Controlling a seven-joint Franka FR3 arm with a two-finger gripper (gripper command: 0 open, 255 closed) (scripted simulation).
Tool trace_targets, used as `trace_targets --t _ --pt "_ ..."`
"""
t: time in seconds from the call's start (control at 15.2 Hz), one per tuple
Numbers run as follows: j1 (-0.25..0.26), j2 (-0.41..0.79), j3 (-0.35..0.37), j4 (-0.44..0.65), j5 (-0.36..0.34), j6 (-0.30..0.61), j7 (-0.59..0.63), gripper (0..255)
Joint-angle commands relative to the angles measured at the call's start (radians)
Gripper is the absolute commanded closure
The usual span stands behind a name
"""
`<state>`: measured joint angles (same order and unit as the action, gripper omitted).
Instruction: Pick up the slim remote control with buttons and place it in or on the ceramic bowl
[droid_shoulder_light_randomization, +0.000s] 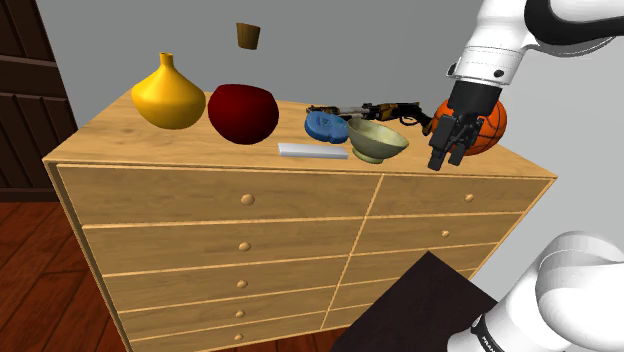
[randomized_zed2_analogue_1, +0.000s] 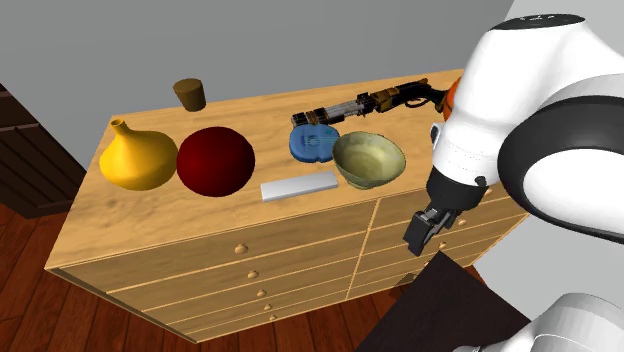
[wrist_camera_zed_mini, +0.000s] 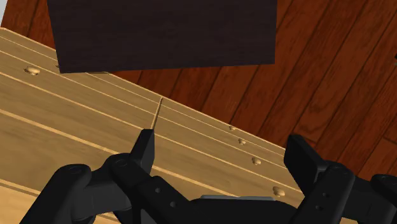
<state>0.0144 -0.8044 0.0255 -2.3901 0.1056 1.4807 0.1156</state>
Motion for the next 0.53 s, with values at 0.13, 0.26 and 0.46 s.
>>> trace_targets --t 0.13,0.26,0.46 --pt "0.014 0.065 -0.023 0.017 -0.028 0.053 -0.080 0" --pt "0.028 0.134 -0.043 0.039 -0.052 0.104 -0.157 0" --pt "0.050 0.240 -0.070 0.085 -0.079 0.176 -0.268 0"
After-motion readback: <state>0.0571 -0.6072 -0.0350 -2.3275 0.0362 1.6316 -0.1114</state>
